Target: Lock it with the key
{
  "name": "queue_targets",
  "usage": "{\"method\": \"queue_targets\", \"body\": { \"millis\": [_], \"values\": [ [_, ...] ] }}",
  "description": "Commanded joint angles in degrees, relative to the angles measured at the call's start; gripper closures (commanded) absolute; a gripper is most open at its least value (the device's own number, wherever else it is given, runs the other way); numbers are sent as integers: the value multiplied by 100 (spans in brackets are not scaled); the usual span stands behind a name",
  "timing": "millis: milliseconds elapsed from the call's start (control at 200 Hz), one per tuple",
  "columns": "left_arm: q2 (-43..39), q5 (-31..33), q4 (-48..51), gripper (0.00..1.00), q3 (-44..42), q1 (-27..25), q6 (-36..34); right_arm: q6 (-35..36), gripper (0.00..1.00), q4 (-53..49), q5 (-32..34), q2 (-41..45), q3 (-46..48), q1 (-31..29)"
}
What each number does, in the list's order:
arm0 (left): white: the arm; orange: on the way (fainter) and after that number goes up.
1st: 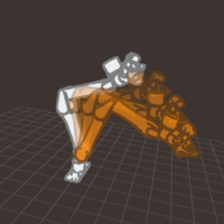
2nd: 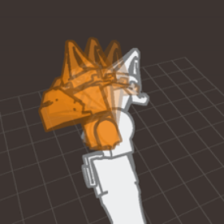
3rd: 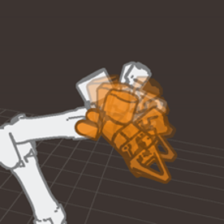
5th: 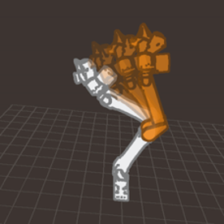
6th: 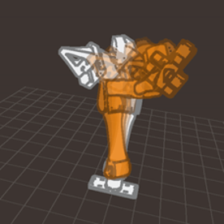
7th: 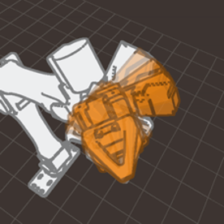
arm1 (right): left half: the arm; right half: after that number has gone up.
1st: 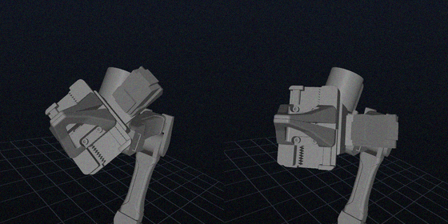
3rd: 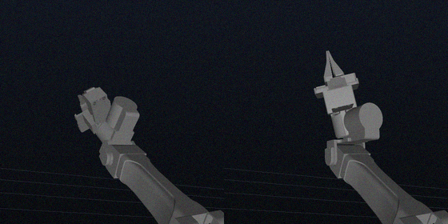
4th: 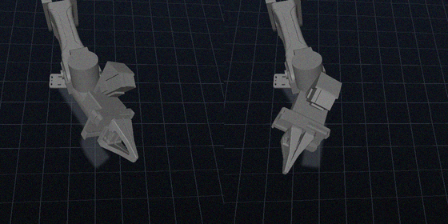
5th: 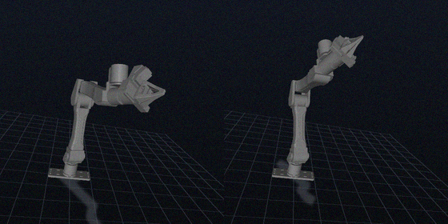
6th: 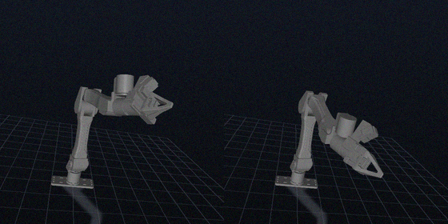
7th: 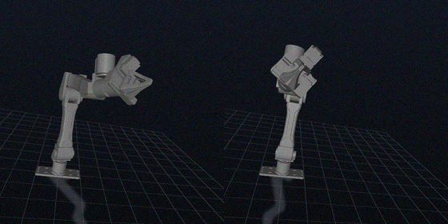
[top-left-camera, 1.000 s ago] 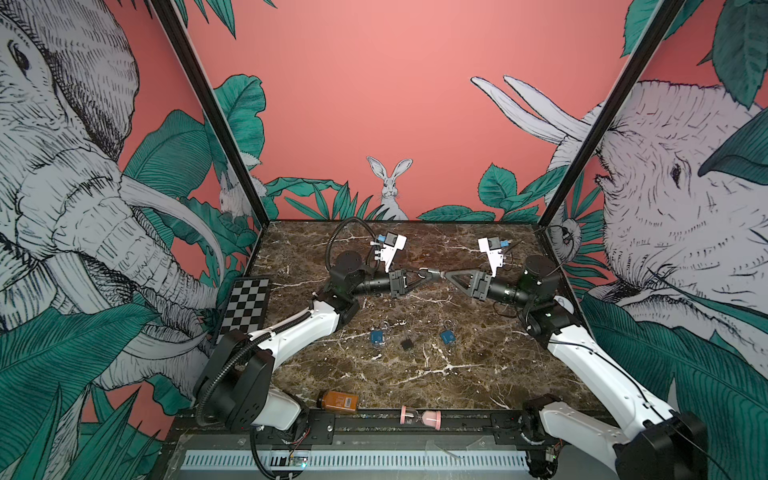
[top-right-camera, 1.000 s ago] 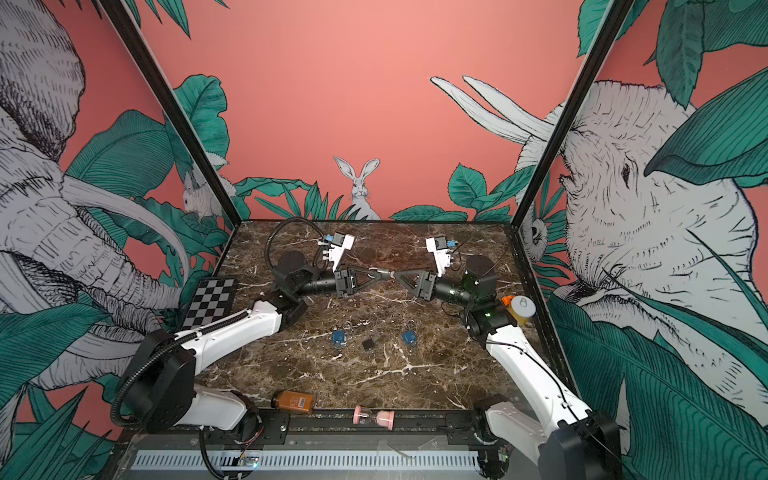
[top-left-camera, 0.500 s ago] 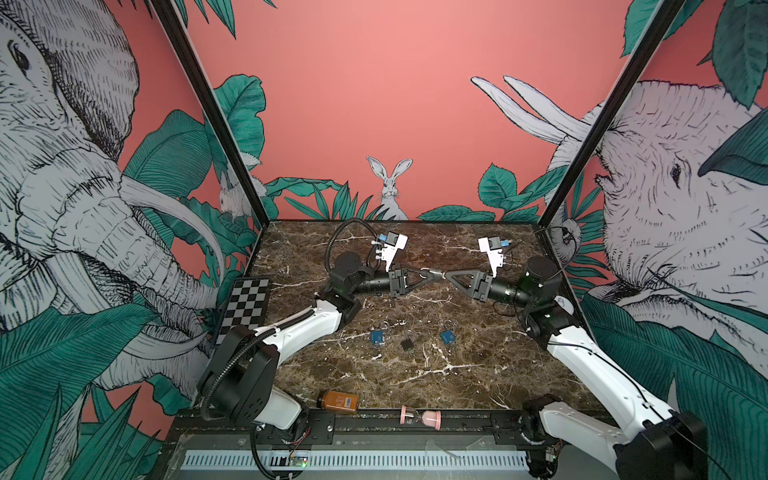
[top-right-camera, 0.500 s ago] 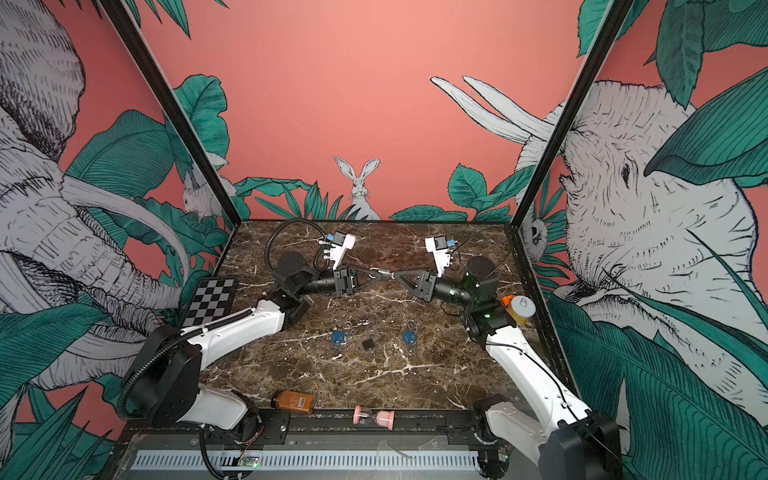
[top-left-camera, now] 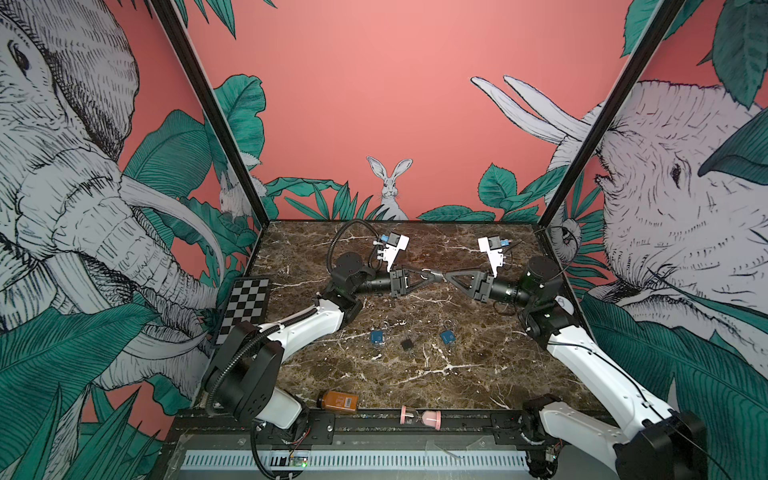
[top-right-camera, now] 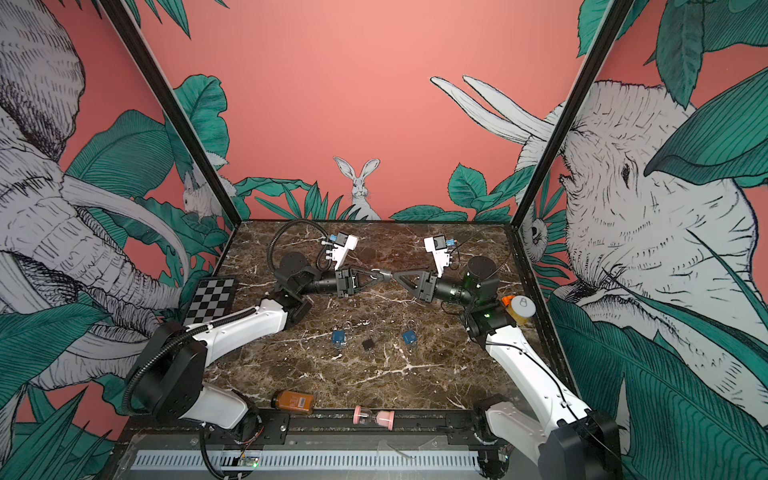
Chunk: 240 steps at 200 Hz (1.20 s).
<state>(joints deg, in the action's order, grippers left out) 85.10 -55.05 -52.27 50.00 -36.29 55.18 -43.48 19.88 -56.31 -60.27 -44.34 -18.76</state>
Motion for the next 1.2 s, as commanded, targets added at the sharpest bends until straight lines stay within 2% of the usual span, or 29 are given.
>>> {"method": "queue_targets", "body": {
  "millis": [0, 485, 695, 840, 1040, 1195],
  "values": [
    [-62, -62, -394, 100, 60, -22, 78, 24, 75, 219, -144, -26, 48, -31],
    [-73, -32, -403, 100, 26, -29, 68, -120, 82, 459, -237, -194, 131, -66],
    [-24, -57, -384, 100, 48, -27, 40, -276, 90, 644, -292, -213, 196, -66],
    [-26, -67, -322, 100, 47, -27, -12, -317, 100, 701, -346, -183, 224, -63],
    [-188, -103, 133, 100, 28, 51, -468, -371, 100, 977, -452, -136, 333, -31],
    [-224, -259, -165, 100, -40, 259, -273, -603, 100, 1487, -585, -82, 483, 47]
  ]
}}
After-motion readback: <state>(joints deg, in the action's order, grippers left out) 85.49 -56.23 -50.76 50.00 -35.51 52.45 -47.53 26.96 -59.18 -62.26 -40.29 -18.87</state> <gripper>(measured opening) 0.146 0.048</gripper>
